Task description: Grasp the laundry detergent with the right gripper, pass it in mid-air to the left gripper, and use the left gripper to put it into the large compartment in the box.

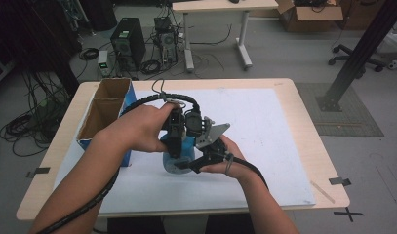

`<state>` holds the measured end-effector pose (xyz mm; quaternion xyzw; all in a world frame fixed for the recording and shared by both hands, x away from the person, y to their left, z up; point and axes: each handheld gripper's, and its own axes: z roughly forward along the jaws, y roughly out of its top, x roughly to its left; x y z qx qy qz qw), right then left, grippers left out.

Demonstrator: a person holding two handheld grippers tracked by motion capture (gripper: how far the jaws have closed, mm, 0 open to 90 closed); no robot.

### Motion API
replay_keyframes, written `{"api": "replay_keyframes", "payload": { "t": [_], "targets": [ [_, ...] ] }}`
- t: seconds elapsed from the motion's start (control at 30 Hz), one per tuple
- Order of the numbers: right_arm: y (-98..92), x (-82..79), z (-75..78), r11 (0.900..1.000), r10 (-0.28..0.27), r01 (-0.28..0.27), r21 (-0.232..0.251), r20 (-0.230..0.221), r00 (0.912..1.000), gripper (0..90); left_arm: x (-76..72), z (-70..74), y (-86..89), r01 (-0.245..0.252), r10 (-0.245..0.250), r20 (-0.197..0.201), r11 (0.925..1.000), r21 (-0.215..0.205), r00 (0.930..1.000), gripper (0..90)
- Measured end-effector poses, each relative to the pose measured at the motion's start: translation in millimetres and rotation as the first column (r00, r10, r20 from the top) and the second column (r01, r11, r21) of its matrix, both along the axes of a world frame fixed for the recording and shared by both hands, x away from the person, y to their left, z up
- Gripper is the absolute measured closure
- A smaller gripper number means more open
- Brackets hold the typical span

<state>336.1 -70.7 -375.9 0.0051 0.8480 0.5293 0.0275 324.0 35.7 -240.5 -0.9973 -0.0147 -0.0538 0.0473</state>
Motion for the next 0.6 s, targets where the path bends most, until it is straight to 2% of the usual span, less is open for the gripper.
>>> {"api": "replay_keyframes", "payload": {
  "t": [0.23, 0.27, 0.3, 0.4, 0.43, 0.6],
  "targets": [
    [-3.5, -0.8, 0.2, 0.999, -0.012, 0.012, 0.049, 0.0, 0.9999, 35.3, 0.0, 4.3, -0.7, -0.003, 0.003, 0.005, 1.0, -0.004, 1.0, 38.3],
    [-4.2, -3.3, 0.4, 0.997, -0.014, 0.015, 0.075, -0.005, 0.9999, 31.2, 1.6, 3.1, 0.7, -0.014, 0.014, 0.001, 0.9999, -0.008, 0.9999, 38.3],
    [-4.6, -3.7, 0.6, 0.997, -0.017, 0.018, 0.082, -0.008, 0.9998, 29.3, 2.0, 2.8, 1.1, -0.015, 0.015, 0.0, 0.9999, -0.004, 0.9999, 38.3],
    [-5.9, -3.7, 0.1, 0.996, -0.03, 0.031, 0.085, -0.007, 0.9995, 25.5, 2.4, 2.4, 2.1, -0.022, 0.022, 0.001, 0.9997, -0.008, 0.9998, 38.3],
    [-7.5, -3.3, -1.9, 0.995, -0.047, 0.048, 0.087, -0.015, 0.9988, 20.1, 2.7, 3.3, 2.6, -0.024, 0.024, 0.0, 0.9997, -0.003, 0.9997, 38.3],
    [-11.4, -1.8, -4.0, 0.993, -0.082, 0.084, 0.088, -0.022, 0.9964, 12.1, 2.7, 5.9, 3.0, -0.029, 0.029, 0.006, 0.9996, -0.007, 0.9996, 38.2]
  ]
}}
